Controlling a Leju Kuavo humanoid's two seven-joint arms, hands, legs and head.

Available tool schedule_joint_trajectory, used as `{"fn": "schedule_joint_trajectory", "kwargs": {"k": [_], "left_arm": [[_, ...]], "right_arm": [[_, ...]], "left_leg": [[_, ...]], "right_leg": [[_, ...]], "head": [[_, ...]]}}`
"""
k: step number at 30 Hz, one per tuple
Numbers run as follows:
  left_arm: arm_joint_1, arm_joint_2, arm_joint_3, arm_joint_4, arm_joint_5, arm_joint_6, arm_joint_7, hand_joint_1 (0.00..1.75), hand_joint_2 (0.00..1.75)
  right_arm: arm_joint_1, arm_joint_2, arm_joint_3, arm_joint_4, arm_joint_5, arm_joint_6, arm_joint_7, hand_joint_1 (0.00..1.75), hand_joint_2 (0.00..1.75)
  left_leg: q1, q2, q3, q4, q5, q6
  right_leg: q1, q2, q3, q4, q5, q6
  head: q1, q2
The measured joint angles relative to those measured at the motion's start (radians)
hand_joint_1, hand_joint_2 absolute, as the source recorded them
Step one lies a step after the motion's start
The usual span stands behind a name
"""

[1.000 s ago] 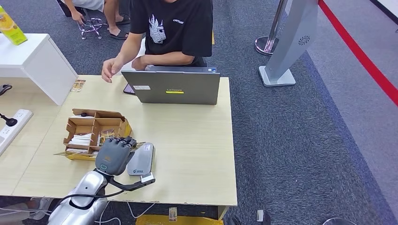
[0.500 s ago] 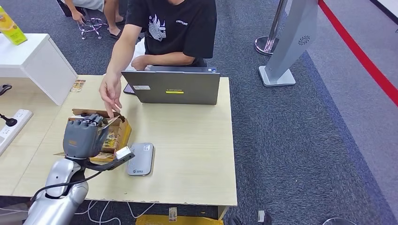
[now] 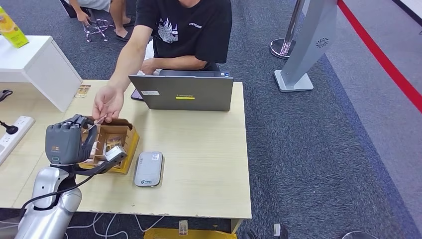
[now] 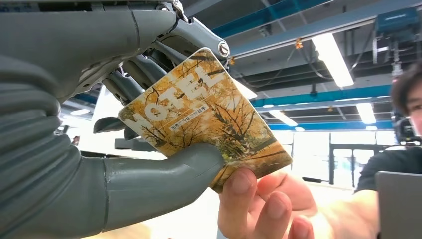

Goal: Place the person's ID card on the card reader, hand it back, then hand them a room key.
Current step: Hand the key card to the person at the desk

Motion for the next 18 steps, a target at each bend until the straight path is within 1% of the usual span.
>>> {"fn": "schedule_joint_trajectory", "kwargs": {"k": [4,18], "left_arm": [[0.007,-0.007,0.015,-0.001,0.004,0.0,-0.007,1.55,1.75],[0.019,-0.018,0.033,-0.006,0.007,0.0,-0.018,1.55,1.75]], "right_arm": [[0.0,0.0,0.001,0.0,0.0,0.0,0.0,0.0,1.75],[0.0,0.0,0.007,0.0,0.0,0.0,0.0,0.0,1.75]], "left_leg": [[0.0,0.0,0.0,0.0,0.0,0.0],[0.0,0.001,-0.001,0.0,0.0,0.0]], "right_leg": [[0.0,0.0,0.0,0.0,0.0,0.0],[0.0,0.0,-0.001,0.0,0.0,0.0]], "head": [[0.0,0.0],[0.0,0.0]]}}
